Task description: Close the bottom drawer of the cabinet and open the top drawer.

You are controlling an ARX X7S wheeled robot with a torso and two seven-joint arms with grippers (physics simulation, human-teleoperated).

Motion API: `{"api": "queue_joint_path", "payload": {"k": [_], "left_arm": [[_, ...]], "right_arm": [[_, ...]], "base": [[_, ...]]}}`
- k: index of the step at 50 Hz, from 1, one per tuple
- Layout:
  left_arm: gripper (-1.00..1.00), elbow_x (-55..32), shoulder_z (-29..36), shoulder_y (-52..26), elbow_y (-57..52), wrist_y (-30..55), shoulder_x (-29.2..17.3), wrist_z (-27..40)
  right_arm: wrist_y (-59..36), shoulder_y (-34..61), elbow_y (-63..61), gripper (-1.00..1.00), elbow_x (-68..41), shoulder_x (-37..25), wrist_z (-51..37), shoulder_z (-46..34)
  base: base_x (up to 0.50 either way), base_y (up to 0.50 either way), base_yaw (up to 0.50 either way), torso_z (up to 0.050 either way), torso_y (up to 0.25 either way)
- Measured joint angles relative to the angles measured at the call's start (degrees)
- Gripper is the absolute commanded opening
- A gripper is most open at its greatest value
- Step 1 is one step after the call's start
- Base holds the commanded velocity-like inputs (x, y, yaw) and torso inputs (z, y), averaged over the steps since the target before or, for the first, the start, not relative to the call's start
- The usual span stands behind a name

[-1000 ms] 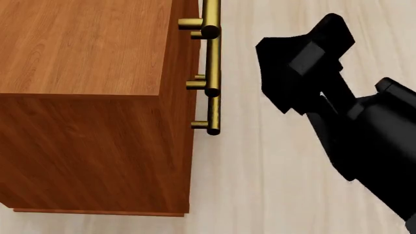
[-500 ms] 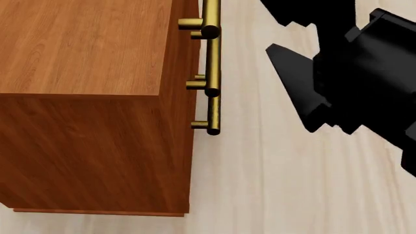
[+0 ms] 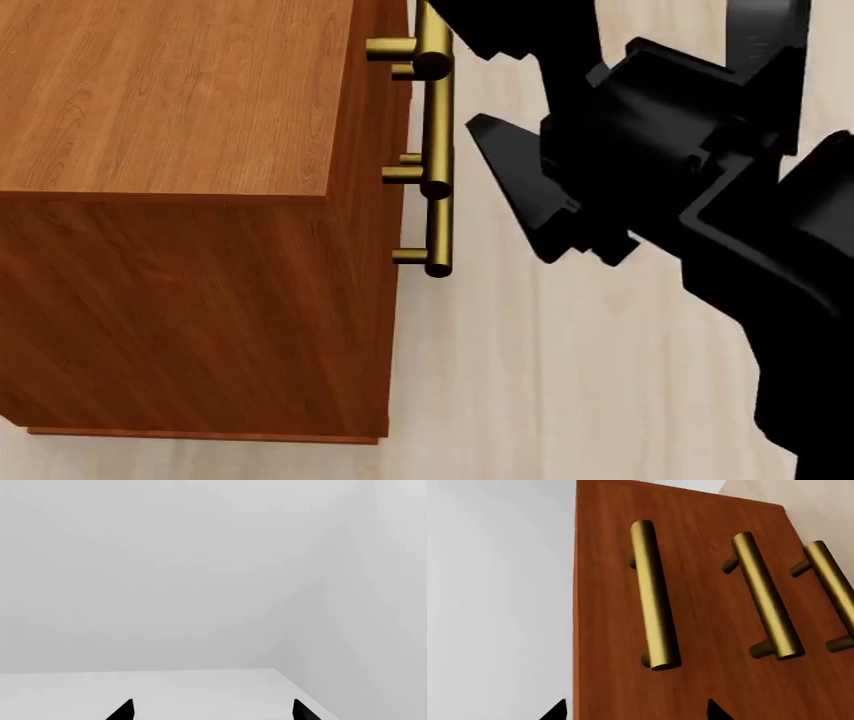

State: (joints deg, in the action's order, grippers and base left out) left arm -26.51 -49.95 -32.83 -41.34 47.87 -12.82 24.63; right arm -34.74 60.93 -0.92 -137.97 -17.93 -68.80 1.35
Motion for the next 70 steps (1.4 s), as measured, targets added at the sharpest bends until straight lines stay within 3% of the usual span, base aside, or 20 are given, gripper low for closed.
{"api": "queue_joint_path", "payload": {"k": [43, 44, 70], "left_arm": [[1.00, -0.85, 0.36, 0.67, 0.09, -0.93, -0.42, 0.53], [1.00, -0.89, 0.36, 0.68, 0.08, -0.94, -0.43, 0.54], [1.00, -1.58, 0.56, 0.96, -0.02, -1.32, -0.72, 0.87]], "right_arm": [[-2.31, 3.99, 10.92, 1.00, 6.15, 1.07, 7.77, -5.54], [-2.31, 4.13, 11.03, -1.00, 6.29, 1.08, 7.91, -5.62], [-2.15, 5.23, 10.46, -1.00, 7.23, 0.34, 5.51, -7.30]], "base": [[0.00, 0.00, 0.00, 0.000, 0.000], [0.00, 0.00, 0.00, 0.000, 0.000], [0.00, 0.00, 0.00, 0.000, 0.000]]}}
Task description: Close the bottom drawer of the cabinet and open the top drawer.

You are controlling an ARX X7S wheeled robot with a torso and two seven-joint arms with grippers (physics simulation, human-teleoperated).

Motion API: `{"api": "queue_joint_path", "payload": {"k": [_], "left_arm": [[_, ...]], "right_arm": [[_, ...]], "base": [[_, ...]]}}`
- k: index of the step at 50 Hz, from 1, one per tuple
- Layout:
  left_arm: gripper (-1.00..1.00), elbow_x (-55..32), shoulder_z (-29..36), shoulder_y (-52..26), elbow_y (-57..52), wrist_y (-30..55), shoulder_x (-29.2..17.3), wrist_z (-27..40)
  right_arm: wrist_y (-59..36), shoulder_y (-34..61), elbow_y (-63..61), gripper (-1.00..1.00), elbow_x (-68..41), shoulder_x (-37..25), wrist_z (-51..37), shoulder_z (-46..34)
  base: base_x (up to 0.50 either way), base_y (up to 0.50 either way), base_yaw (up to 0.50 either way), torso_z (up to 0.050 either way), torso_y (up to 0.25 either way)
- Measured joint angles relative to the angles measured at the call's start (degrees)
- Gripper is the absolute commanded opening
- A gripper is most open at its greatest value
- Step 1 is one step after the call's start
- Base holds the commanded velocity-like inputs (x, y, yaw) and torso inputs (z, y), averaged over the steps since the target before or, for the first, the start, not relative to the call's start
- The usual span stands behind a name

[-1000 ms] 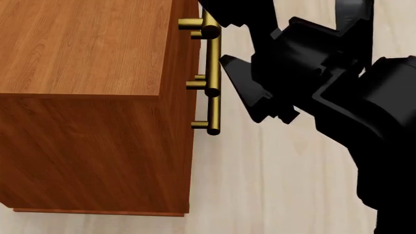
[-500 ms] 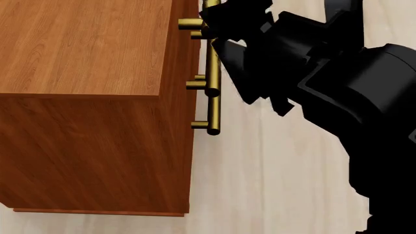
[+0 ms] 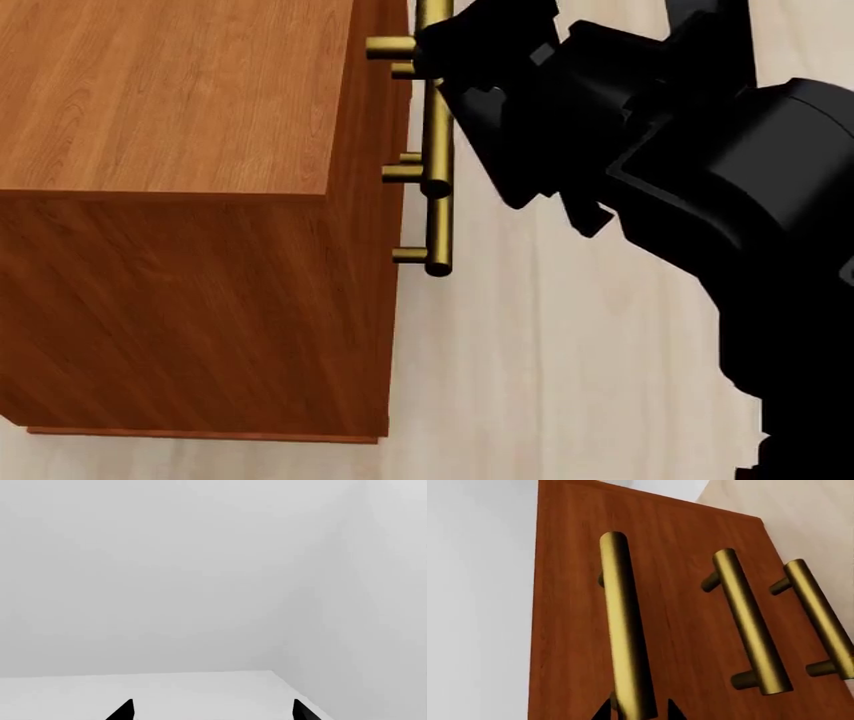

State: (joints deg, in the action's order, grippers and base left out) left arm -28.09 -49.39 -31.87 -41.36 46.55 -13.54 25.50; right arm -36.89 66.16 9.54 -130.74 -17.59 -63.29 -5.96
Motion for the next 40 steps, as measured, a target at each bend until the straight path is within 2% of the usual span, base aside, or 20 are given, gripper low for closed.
{"api": "queue_joint_path", "payload": {"k": [40], "left_arm": [[1.00, -0.34, 0.95, 0.77, 0.06, -0.82, -0.56, 0.52]], "right_arm": [[1.92, -0.40, -4.47, -1.00, 0.29, -5.48, -5.40, 2.17]], "base": [[0.00, 0.00, 0.00, 0.001, 0.004]]}}
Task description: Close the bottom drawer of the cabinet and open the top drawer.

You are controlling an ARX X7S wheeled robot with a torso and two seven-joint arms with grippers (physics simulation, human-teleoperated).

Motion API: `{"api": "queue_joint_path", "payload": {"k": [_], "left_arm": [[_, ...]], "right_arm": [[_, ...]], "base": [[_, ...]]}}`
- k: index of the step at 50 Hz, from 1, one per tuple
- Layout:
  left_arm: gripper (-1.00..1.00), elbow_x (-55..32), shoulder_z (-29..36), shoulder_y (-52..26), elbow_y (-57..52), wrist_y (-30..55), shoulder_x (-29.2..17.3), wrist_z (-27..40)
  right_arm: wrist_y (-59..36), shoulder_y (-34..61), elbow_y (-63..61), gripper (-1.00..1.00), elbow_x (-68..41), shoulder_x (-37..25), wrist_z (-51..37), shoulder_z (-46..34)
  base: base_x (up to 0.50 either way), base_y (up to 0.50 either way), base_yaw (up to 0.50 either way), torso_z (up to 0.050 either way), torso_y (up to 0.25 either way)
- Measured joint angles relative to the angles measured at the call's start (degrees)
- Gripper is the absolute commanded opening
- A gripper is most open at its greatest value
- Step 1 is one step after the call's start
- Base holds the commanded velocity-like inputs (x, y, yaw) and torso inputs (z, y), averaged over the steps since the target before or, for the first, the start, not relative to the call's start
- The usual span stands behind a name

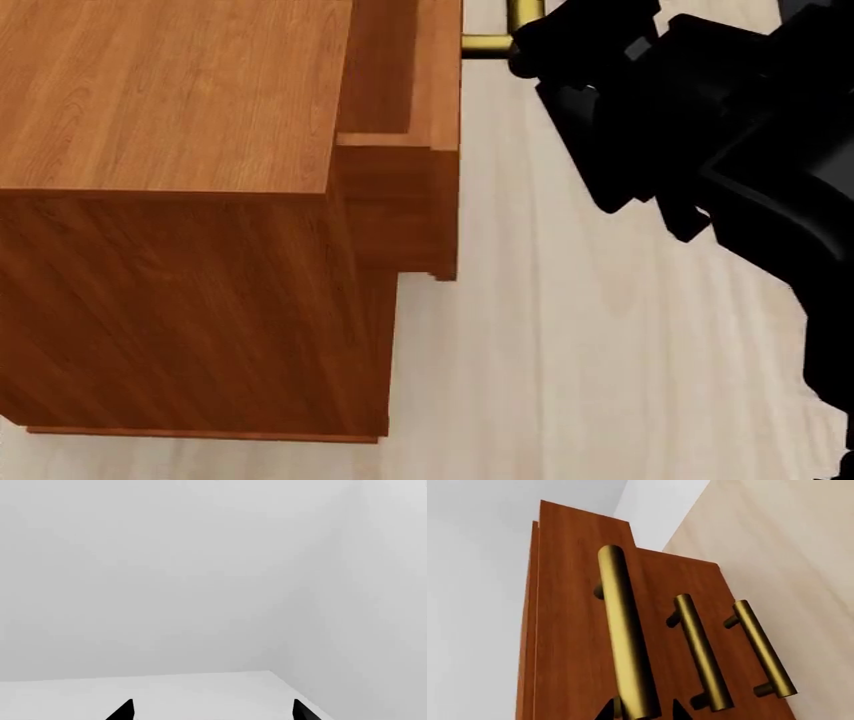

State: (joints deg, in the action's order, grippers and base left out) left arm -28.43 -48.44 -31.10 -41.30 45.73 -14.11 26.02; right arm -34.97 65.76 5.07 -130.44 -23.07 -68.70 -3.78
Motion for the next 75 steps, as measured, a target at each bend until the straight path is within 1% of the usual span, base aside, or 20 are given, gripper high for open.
{"api": "queue_joint_path", "payload": {"k": [31, 32, 44, 61, 68, 75], "left_arm": [[1.00, -0.23, 0.45, 0.53, -0.07, -0.49, -0.38, 0.67], [1.00, -0.23, 0.46, 0.54, -0.07, -0.49, -0.39, 0.71], [1.00, -0.21, 0.72, 0.76, -0.03, -0.62, -0.56, 1.04], [1.00, -0.45, 1.01, 0.96, -0.07, -0.73, -0.87, 1.34], [1.00, -0.60, 1.08, 1.05, 0.02, -0.93, -0.90, 1.37], [1.00, -0.73, 1.13, 1.14, 0.11, -1.09, -0.94, 1.43]], "right_arm": [[0.69, 0.92, -1.64, -1.00, 1.14, -4.89, -4.91, 1.10], [0.80, 0.87, -1.66, 1.00, 1.09, -4.91, -4.94, 1.15], [3.07, 3.43, -3.24, 1.00, -1.22, -5.60, -0.26, 4.02], [3.91, 4.42, -4.11, 1.00, -1.55, -6.52, 0.96, 4.53], [2.51, 6.56, -6.43, 1.00, -0.14, -7.99, -0.12, 3.17], [-1.81, 11.50, -8.98, 1.00, 3.03, -10.41, -1.98, -0.72]], "base": [[0.00, 0.00, 0.00, 0.003, 0.008], [0.00, 0.00, 0.00, 0.011, 0.010], [0.00, 0.00, 0.00, 0.000, 0.000], [0.00, 0.00, 0.00, 0.000, 0.000], [0.00, 0.00, 0.00, 0.000, 0.000], [0.00, 0.00, 0.00, 0.000, 0.000]]}}
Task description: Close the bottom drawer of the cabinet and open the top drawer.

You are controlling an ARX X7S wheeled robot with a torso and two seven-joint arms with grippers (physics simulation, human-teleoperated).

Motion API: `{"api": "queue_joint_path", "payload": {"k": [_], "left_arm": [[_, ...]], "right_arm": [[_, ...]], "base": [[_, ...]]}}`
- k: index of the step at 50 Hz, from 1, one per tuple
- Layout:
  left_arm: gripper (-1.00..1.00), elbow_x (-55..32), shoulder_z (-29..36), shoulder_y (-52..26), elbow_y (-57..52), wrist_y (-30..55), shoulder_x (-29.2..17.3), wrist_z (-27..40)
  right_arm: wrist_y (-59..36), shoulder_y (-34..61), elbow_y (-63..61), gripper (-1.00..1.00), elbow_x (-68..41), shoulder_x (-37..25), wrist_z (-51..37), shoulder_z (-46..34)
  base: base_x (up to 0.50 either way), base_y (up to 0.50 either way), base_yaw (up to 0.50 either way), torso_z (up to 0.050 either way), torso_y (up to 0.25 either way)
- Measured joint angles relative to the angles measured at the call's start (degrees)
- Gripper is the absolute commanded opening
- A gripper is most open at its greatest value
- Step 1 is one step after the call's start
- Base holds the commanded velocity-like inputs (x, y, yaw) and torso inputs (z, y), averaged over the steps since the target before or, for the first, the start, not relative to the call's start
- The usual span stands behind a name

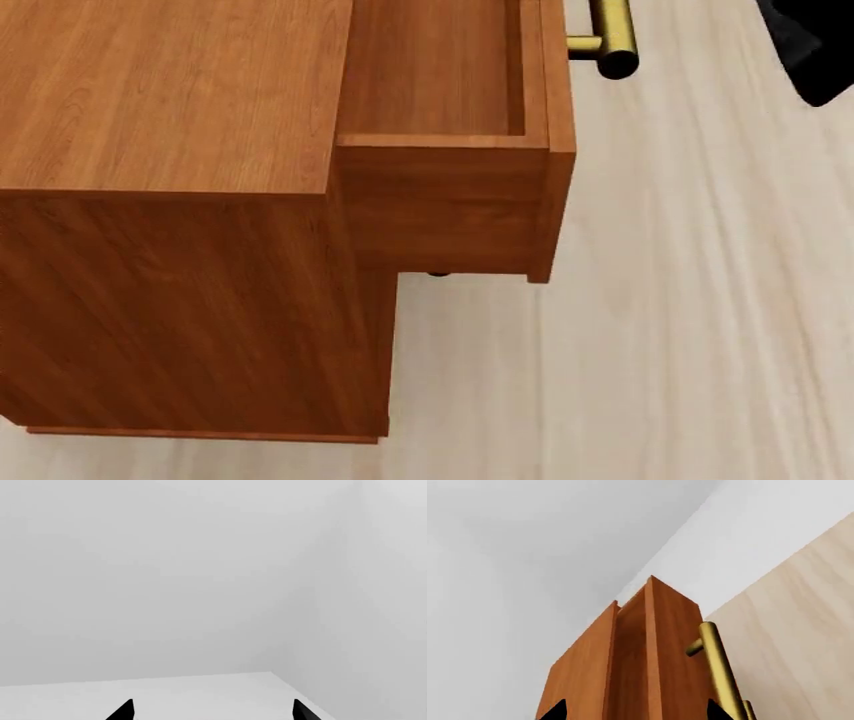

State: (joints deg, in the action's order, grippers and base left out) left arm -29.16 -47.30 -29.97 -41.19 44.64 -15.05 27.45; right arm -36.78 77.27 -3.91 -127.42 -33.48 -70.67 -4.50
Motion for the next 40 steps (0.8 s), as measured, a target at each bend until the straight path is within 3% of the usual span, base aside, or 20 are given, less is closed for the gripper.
{"api": "queue_joint_path", "payload": {"k": [19, 40], "left_arm": [[1.00, -0.38, 0.15, 0.18, 0.10, -0.19, -0.19, 0.32], [1.00, -0.95, 0.15, 0.34, 0.05, -0.22, -0.40, 0.73]], "right_arm": [[-16.50, 15.13, -0.37, 1.00, 7.94, -1.86, -2.00, -15.08], [-23.54, 20.67, 1.63, 1.00, 7.62, 1.06, -2.34, -23.52]], "base": [[0.00, 0.00, 0.00, 0.000, 0.000], [0.00, 0.00, 0.00, 0.000, 0.000]]}}
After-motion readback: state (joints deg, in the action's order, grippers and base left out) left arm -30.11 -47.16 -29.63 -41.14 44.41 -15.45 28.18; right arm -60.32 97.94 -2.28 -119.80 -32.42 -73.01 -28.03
